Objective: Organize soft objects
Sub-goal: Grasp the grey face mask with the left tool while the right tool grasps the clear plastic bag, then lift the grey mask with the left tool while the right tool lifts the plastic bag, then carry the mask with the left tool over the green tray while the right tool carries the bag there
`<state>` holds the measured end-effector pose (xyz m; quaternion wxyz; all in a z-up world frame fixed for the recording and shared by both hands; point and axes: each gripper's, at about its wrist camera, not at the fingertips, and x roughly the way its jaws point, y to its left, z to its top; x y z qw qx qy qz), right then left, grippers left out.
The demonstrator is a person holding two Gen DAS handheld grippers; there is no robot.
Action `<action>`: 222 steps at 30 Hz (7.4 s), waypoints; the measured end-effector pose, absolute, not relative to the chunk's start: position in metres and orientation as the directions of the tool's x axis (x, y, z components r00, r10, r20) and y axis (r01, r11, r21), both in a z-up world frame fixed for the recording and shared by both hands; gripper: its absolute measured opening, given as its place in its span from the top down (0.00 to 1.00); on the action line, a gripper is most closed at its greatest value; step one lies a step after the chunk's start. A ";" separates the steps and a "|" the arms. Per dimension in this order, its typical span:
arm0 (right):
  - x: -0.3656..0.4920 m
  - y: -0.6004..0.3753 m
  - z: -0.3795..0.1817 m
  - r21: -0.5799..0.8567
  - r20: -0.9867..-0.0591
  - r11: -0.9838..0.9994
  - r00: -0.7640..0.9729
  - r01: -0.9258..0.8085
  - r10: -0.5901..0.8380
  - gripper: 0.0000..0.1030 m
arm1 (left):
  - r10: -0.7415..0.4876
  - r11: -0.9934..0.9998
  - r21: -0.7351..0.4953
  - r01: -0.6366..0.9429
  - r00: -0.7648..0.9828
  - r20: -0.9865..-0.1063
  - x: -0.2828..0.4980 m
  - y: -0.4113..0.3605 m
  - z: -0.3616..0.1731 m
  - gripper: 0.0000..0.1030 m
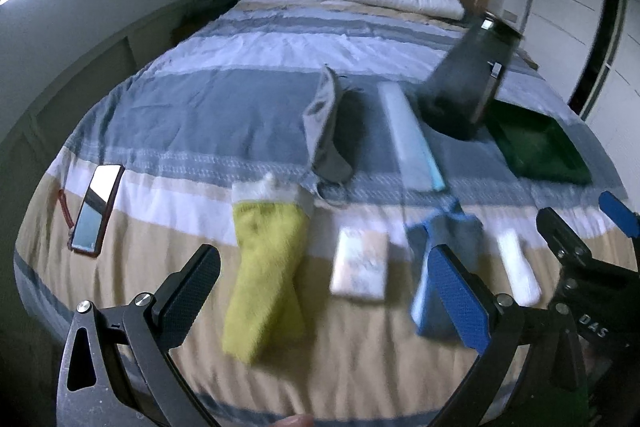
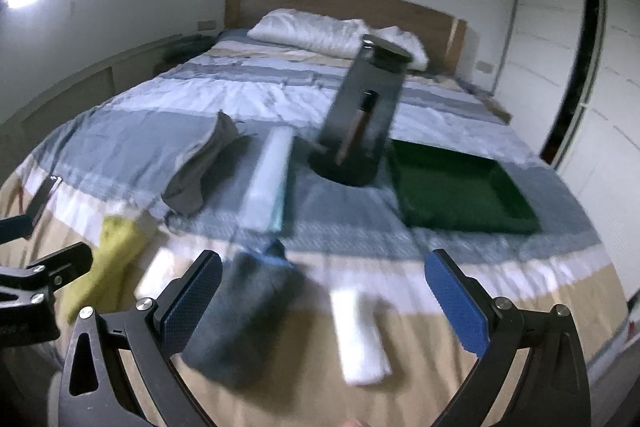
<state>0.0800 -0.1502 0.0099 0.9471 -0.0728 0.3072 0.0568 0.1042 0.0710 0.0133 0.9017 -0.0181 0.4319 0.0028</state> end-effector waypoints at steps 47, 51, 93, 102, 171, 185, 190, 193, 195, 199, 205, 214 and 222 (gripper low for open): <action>0.435 -0.059 -0.136 -0.020 -0.909 0.964 0.405 -0.266 0.093 0.07 | 0.090 0.996 0.094 0.011 0.174 -0.981 0.406 0.091 -0.149 0.01; 0.436 -0.060 -0.138 -0.017 -0.908 0.961 0.407 -0.275 0.100 0.20 | 0.104 0.994 0.108 0.008 0.180 -0.978 0.409 0.088 -0.154 0.01; 0.381 -0.057 -0.077 -0.050 -0.792 0.925 0.579 -0.376 0.193 0.97 | 0.027 0.999 0.031 0.008 0.344 -0.938 0.370 0.090 -0.085 0.89; 0.345 -0.062 -0.038 -0.053 -0.737 0.925 0.640 -0.375 0.218 0.97 | 0.060 0.998 0.054 -0.026 0.403 -0.913 0.352 0.086 -0.057 0.89; 0.141 -0.208 0.032 -0.074 -0.830 0.870 0.514 -0.488 0.218 0.97 | 0.063 0.980 0.113 0.162 0.289 -0.955 0.224 -0.041 -0.026 0.88; 0.108 -0.298 0.023 -0.092 -0.872 0.920 0.477 -0.382 0.111 0.96 | 0.029 0.916 0.115 0.384 0.222 -0.975 0.187 -0.135 -0.038 0.87; 0.103 -0.335 0.019 -0.105 -0.878 0.944 0.476 -0.314 0.060 0.96 | 0.007 0.892 0.092 0.442 0.189 -0.982 0.183 -0.166 -0.046 0.87; 0.102 -0.356 0.020 -0.116 -0.877 0.956 0.480 -0.268 0.028 0.96 | -0.006 0.878 0.082 0.472 0.183 -0.983 0.183 -0.188 -0.047 0.87; 0.104 -0.368 0.021 -0.124 -0.874 0.963 0.486 -0.240 0.009 0.96 | -0.017 0.871 0.074 0.485 0.181 -0.983 0.185 -0.199 -0.047 0.87; 0.109 -0.392 0.026 -0.128 -0.863 0.977 0.505 -0.172 -0.025 0.96 | -0.056 0.859 0.046 0.510 0.184 -0.981 0.191 -0.227 -0.042 0.86; 0.128 -0.424 0.037 -0.118 -0.836 0.990 0.546 -0.080 -0.055 0.96 | -0.112 0.870 0.007 0.493 0.210 -0.971 0.209 -0.262 -0.034 0.86; 0.180 -0.464 0.049 -0.093 -0.801 0.996 0.594 0.002 -0.076 0.96 | -0.148 0.889 -0.013 0.458 0.261 -0.954 0.254 -0.305 -0.029 0.86; 0.253 -0.491 0.049 -0.065 -0.773 0.997 0.629 0.041 -0.077 0.96 | -0.125 0.933 0.004 0.360 0.333 -0.935 0.313 -0.318 -0.042 0.86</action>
